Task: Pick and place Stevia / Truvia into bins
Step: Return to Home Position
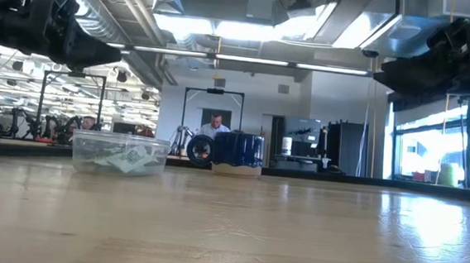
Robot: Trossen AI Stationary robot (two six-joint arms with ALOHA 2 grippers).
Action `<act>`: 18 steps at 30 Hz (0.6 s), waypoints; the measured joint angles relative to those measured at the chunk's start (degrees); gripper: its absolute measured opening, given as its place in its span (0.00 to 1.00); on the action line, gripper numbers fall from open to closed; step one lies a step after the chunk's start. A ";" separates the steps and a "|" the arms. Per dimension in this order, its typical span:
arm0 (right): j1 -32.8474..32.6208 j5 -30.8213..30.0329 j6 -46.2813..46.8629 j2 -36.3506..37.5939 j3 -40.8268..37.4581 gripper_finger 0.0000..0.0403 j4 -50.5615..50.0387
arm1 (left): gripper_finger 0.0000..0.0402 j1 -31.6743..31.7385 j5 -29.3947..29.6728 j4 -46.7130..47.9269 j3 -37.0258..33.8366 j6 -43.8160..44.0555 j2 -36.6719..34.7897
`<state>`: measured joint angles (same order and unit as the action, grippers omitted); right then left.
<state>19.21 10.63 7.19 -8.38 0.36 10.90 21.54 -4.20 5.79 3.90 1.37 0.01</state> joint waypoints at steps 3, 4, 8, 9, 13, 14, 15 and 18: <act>-0.01 -0.08 -0.46 0.94 0.02 0.39 -1.00 | 0.20 0.00 0.17 0.55 0.00 0.18 0.02; -0.01 -0.08 -0.84 1.18 0.01 0.39 -1.54 | 0.20 0.00 0.15 1.36 0.00 0.54 0.02; -0.01 -0.11 -1.24 1.36 0.02 0.39 -5.16 | 0.20 0.00 0.15 0.10 0.00 0.88 0.02; -0.01 -0.11 -1.10 1.36 0.02 0.39 -5.68 | 0.20 0.00 0.21 -0.33 0.00 0.89 0.02; -0.01 -0.15 0.06 1.36 0.02 0.39 -5.95 | 0.20 0.00 0.95 -2.90 -0.07 1.12 0.02; -0.01 -0.15 0.06 1.36 0.02 0.39 -5.93 | 0.20 0.00 1.43 -4.58 -0.62 1.49 0.02; -0.01 -0.17 0.06 1.36 0.02 0.39 -5.93 | 0.20 0.00 1.90 -6.07 -1.25 1.92 0.02; -0.01 -0.17 0.06 1.36 0.02 0.39 -5.93 | 0.20 0.00 2.20 -10.71 -3.40 2.16 0.02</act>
<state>19.20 10.46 7.24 -7.03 0.38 4.97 21.54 -2.00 -4.92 0.50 3.53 0.03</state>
